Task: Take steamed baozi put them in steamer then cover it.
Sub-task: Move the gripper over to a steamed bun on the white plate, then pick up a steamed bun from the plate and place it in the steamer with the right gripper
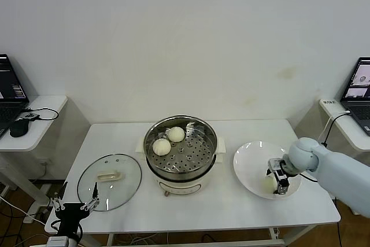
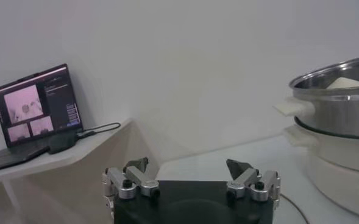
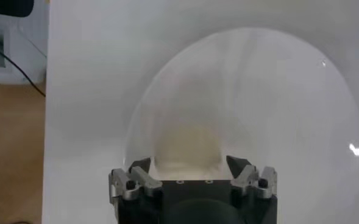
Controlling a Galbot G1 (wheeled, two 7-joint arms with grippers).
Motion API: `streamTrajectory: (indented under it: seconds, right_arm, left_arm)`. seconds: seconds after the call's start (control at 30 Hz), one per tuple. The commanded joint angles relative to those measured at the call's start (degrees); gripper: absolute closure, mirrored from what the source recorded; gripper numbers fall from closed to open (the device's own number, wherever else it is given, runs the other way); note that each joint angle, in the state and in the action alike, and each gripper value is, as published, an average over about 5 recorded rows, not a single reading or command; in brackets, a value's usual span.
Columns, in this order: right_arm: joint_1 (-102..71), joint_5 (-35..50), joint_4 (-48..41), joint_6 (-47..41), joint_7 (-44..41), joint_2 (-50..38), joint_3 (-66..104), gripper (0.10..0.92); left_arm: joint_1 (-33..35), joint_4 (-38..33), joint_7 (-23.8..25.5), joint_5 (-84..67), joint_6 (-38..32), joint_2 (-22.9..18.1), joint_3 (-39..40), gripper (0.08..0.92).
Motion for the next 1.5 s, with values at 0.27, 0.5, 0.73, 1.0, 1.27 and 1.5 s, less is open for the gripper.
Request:
streamTrajectory:
  seconds: [0.27, 0.5, 0.73, 1.0, 1.27, 1.5]
  right_arm:
    - [3.7, 1.6, 0.1, -0.4, -1.3, 0.0, -0.9, 0.427]
    - [16.0, 7.1, 1.4, -0.8, -3.7, -2.1, -4.4, 0.435]
    - [34.0, 15.4, 0.2, -1.8, -4.3, 3.3, -10.5, 0.431]
    - [48.5, 22.5, 1.1, -3.8, -2.4, 15.7, -20.8, 0.423]
    - [45.0, 24.1, 0.7, 0.9, -0.9, 28.6, -24.9, 0.423]
    - [40.3, 21.5, -3.1, 8.7, 0.2, 36.4, -28.1, 0.423]
  left_arm:
    - [-0.2, -0.2, 0.0, 0.0, 0.0, 0.0, 0.0, 0.177]
    - [-0.6, 0.0, 0.0, -0.1, 0.0, 0.2, 0.3, 0.177]
    - [-0.7, -0.3, 0.0, -0.3, 0.1, 0.6, 0.4, 0.177]
    - [-0.4, -0.7, 0.0, -0.6, 0.0, 1.0, 0.2, 0.177]
    - [-0.1, -0.5, -0.1, -0.7, -0.1, 0.6, -0.4, 0.177]
    - [0.1, -1.3, -0.2, -1.1, -0.1, 0.2, -1.4, 0.177]
